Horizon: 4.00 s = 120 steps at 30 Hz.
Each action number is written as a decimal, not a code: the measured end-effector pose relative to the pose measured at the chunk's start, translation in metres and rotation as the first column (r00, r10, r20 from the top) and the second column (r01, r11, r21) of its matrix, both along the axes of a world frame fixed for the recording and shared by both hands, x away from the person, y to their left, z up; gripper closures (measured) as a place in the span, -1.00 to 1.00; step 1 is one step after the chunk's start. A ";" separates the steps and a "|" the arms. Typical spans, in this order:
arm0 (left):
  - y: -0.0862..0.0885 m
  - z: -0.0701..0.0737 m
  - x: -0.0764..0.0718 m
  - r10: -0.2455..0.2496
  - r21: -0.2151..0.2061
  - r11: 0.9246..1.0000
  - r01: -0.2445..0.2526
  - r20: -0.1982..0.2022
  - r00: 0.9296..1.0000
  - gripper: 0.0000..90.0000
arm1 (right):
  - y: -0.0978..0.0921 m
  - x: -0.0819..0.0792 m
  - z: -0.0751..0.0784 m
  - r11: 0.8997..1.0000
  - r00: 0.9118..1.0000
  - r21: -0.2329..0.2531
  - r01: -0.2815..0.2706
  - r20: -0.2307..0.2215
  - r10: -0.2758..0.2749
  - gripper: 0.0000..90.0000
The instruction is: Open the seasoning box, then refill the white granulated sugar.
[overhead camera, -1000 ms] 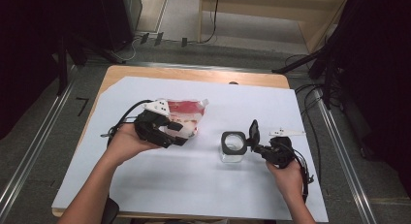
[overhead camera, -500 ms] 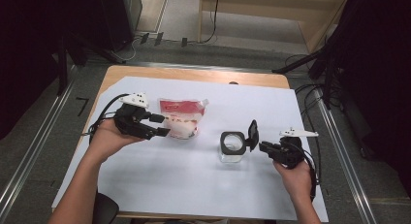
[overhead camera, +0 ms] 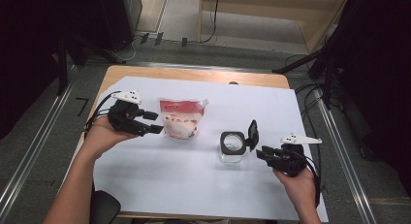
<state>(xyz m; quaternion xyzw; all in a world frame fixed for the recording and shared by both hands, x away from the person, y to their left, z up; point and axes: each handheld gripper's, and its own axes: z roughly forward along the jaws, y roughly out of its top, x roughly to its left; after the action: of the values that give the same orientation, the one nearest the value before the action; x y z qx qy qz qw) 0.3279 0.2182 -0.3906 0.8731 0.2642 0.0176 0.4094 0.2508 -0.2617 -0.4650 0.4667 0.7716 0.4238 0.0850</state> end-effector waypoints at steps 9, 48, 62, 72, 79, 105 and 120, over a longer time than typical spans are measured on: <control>0.013 -0.004 0.011 0.051 -0.006 0.999 -0.051 0.007 0.999 -0.10 | 0.002 -0.019 0.009 1.000 1.000 0.014 -0.007 0.006 0.007 0.40; -0.036 -0.022 0.039 -0.017 -0.038 0.999 0.018 0.004 1.000 0.53 | 0.034 -0.025 0.011 0.991 0.991 -0.004 -0.132 0.030 0.132 0.36; -0.044 -0.012 0.038 0.007 -0.030 1.000 -0.009 -0.058 0.998 1.00 | 0.067 -0.036 0.026 0.971 0.968 0.024 -0.238 0.088 0.235 0.36; -0.053 0.026 0.035 -0.010 -0.016 1.000 0.008 -0.094 0.996 1.00 | 0.096 -0.029 0.038 0.963 0.956 0.012 -0.268 0.124 0.264 0.33; -0.052 0.056 0.032 -0.038 -0.064 0.997 0.031 -0.101 0.994 1.00 | 0.111 -0.021 0.042 0.958 0.951 0.018 -0.287 0.126 0.283 0.33; -0.059 0.077 -0.003 -0.076 -0.099 0.993 0.066 -0.107 0.991 1.00 | 0.181 0.010 0.006 0.948 0.943 0.001 -0.317 0.110 0.315 0.29; -0.052 0.077 -0.011 -0.043 -0.146 0.989 0.012 -0.208 0.977 1.00 | 0.202 0.019 -0.028 0.971 0.964 0.036 -0.235 0.137 0.228 0.29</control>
<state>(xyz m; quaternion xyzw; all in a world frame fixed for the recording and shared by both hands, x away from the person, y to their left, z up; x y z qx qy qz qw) 0.3165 0.1663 -0.3132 0.8418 0.2945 -0.0999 0.4412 0.2702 -0.0592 -0.4927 0.3463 0.8024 0.4805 0.0734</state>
